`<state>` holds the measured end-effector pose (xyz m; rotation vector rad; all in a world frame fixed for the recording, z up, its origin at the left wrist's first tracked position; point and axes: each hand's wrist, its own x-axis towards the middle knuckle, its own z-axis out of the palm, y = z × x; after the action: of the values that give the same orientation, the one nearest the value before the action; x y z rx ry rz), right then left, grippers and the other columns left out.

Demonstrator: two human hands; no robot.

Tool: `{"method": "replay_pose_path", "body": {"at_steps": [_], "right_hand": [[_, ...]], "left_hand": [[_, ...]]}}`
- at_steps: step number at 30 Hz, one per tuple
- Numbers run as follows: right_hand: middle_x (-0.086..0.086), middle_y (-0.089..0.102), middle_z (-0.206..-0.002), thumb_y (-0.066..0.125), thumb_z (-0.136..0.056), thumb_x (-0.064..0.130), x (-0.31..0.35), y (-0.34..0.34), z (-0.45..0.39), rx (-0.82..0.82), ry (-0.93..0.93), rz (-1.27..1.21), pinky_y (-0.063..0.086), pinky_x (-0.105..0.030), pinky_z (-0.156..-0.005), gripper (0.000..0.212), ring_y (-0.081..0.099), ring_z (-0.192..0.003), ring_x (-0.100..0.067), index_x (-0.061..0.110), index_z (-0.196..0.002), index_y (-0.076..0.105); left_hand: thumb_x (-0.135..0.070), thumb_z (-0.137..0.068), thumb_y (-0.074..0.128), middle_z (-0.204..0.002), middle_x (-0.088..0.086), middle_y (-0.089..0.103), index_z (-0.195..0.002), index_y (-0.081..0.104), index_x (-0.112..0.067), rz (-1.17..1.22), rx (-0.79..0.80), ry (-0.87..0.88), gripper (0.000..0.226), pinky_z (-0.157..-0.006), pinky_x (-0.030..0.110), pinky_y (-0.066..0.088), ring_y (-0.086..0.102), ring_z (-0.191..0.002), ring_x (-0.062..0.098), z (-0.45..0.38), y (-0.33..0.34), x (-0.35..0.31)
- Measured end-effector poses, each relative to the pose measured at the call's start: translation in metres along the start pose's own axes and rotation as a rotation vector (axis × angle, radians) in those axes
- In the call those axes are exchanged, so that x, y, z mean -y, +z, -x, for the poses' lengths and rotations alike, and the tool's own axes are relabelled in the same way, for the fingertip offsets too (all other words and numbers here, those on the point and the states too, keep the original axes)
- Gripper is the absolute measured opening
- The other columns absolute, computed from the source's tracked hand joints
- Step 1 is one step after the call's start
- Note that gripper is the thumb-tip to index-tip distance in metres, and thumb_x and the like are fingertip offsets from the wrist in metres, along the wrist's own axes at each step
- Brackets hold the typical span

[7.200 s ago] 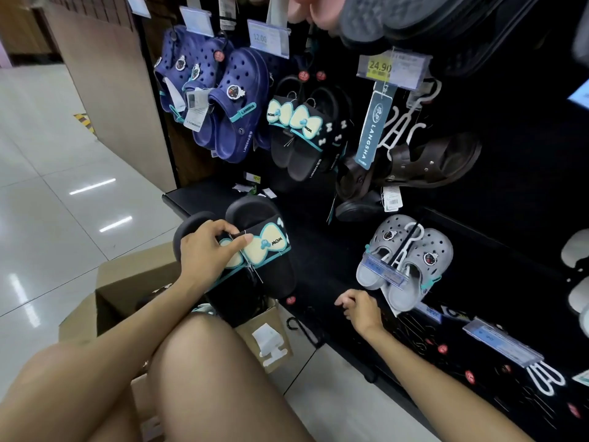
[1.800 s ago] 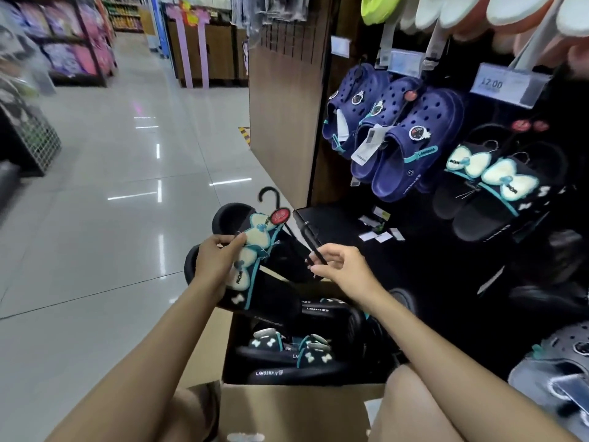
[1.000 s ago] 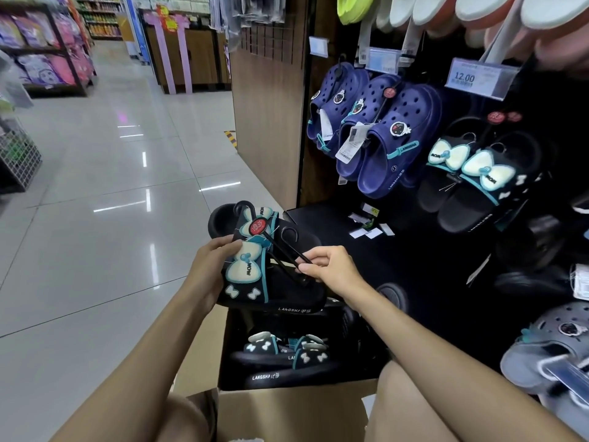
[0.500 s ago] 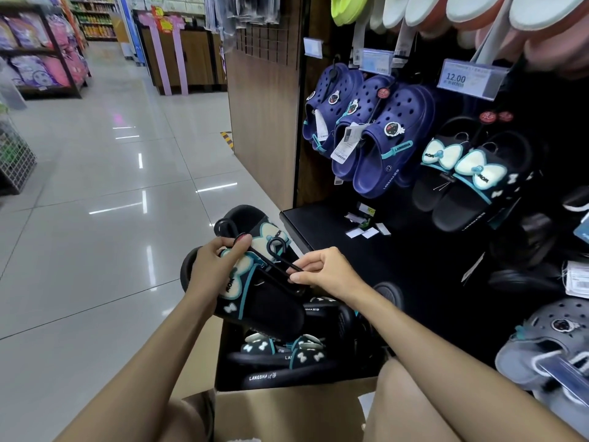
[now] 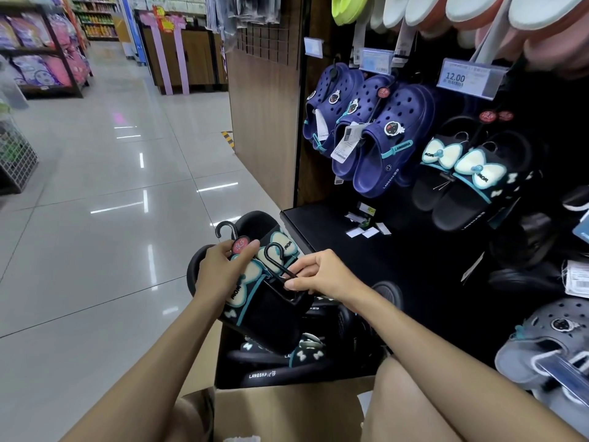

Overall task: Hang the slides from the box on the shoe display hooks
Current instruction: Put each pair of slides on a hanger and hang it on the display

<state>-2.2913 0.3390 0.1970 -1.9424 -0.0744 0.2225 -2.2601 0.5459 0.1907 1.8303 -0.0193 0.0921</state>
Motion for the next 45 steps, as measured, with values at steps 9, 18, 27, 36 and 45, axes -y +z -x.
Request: {"method": "replay_pose_path", "body": {"at_steps": [9, 18, 27, 36, 45], "right_hand": [[0.008, 0.074, -0.088, 0.074, -0.084, 0.027, 0.003, -0.005, -0.005, -0.263, -0.181, 0.166, 0.054, -0.028, -0.073, 0.015, 0.068, -0.073, -0.009, 0.029, -0.098, 0.071], [0.019, 0.054, -0.117, 0.074, -0.08, 0.019, -0.006, -0.009, -0.005, -0.097, -0.263, 0.445, 0.041, -0.022, -0.085, 0.04, 0.052, -0.107, -0.005, 0.032, -0.117, 0.066], [0.013, 0.059, -0.102, 0.074, -0.085, 0.032, -0.008, -0.013, 0.003, 0.038, -0.196, 0.567, 0.041, -0.023, -0.084, 0.037, 0.049, -0.097, -0.006, 0.035, -0.121, 0.065], [0.011, 0.058, -0.066, 0.065, -0.063, 0.064, -0.025, -0.017, -0.007, 0.015, -0.085, 0.543, 0.051, -0.037, -0.08, 0.032, 0.053, -0.061, 0.003, 0.046, -0.089, 0.062], [0.018, 0.055, -0.061, 0.07, -0.078, 0.047, -0.03, -0.023, -0.007, -0.035, -0.076, 0.536, 0.044, -0.028, -0.073, 0.014, 0.051, -0.064, 0.001, 0.04, -0.086, 0.062]], "left_hand": [[-0.066, -0.074, 0.067, -0.064, 0.017, 0.063, -0.074, 0.06, -0.005, -0.102, 0.117, 0.032, 0.061, -0.06, 0.05, 0.049, 0.057, -0.055, 0.026, -0.005, -0.007, 0.004], [-0.052, -0.082, 0.07, -0.048, -0.007, 0.042, -0.065, 0.055, -0.015, -0.258, 0.343, 0.037, 0.043, -0.052, 0.031, 0.035, 0.04, -0.045, 0.011, 0.003, -0.002, 0.004], [-0.046, -0.084, 0.071, -0.053, -0.002, 0.042, -0.064, 0.054, -0.018, -0.253, 0.439, 0.087, 0.039, -0.048, 0.027, 0.035, 0.039, -0.048, 0.014, 0.005, -0.008, 0.002], [-0.047, -0.083, 0.071, -0.056, 0.0, 0.045, -0.076, 0.06, -0.004, -0.358, 0.44, 0.165, 0.045, -0.049, 0.026, 0.035, 0.04, -0.047, 0.01, 0.002, -0.007, 0.003], [-0.046, -0.08, 0.074, -0.057, -0.003, 0.049, -0.07, 0.058, -0.014, -0.479, 0.342, 0.207, 0.037, -0.053, 0.03, 0.034, 0.041, -0.048, 0.01, -0.004, -0.005, 0.005]]}}
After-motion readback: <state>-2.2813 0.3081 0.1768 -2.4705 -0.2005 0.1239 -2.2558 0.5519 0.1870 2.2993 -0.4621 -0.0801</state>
